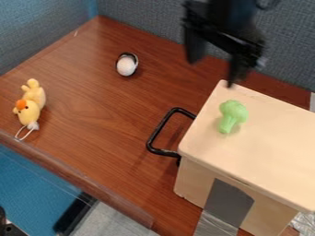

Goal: Take the Cauliflower and put on middle of table

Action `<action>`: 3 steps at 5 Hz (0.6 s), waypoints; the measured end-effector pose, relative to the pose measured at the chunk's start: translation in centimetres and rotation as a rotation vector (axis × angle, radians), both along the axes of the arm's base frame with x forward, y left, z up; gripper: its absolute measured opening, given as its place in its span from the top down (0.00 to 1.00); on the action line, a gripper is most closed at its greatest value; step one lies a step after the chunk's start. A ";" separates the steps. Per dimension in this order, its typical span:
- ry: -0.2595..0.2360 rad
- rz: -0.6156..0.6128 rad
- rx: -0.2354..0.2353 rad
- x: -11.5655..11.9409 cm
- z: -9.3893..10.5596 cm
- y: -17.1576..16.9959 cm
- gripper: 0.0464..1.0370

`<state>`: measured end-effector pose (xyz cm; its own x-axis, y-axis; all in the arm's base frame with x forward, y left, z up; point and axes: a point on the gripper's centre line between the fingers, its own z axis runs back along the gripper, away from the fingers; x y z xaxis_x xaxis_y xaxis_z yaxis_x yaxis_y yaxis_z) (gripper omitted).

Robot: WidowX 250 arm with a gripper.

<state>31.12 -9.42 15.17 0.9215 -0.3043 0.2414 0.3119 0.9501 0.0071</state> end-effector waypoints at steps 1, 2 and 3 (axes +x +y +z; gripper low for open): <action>0.016 -0.056 0.032 -0.1 -0.9 -2.2 0.04; 0.044 -0.081 0.073 -0.4 -2.1 -3.1 0.04; 0.059 -0.068 0.120 -0.5 -2.9 -2.7 0.04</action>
